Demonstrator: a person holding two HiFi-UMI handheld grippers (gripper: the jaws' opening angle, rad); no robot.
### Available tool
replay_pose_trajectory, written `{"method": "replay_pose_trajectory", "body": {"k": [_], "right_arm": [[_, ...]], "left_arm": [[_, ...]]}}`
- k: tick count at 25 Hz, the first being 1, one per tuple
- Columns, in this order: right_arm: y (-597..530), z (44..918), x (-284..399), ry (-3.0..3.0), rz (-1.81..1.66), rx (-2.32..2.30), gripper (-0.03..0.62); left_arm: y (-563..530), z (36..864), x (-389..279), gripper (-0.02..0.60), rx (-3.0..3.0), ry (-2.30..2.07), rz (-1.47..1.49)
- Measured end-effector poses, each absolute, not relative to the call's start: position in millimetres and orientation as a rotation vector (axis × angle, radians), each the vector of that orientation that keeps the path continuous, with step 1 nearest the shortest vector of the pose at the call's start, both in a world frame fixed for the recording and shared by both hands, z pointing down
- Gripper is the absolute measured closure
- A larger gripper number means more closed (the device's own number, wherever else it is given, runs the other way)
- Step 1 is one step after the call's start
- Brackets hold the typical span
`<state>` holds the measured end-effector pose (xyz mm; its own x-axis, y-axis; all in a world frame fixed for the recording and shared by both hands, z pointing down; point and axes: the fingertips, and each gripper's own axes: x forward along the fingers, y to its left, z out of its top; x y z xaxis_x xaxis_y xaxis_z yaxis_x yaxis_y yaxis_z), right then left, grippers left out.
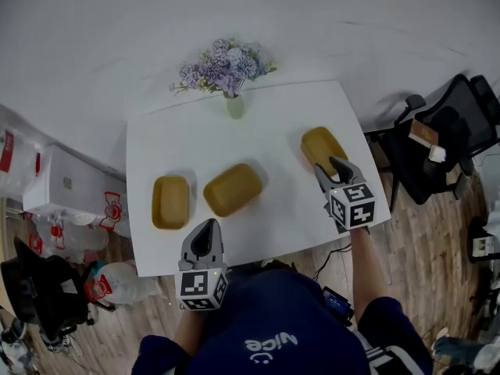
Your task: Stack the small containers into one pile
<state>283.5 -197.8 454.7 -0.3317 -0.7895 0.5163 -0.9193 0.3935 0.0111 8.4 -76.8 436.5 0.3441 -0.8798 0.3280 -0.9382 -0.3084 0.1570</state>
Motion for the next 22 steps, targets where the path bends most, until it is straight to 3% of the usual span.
{"method": "replay_pose_trajectory", "body": {"k": [22], "right_arm": [[-270.5,585.9,280.5,-1.894,0.535,1.012,0.431]], "left_arm": [[-69.8,443.2,-43.8,0.563,2.129,-1.78,0.317]]}}
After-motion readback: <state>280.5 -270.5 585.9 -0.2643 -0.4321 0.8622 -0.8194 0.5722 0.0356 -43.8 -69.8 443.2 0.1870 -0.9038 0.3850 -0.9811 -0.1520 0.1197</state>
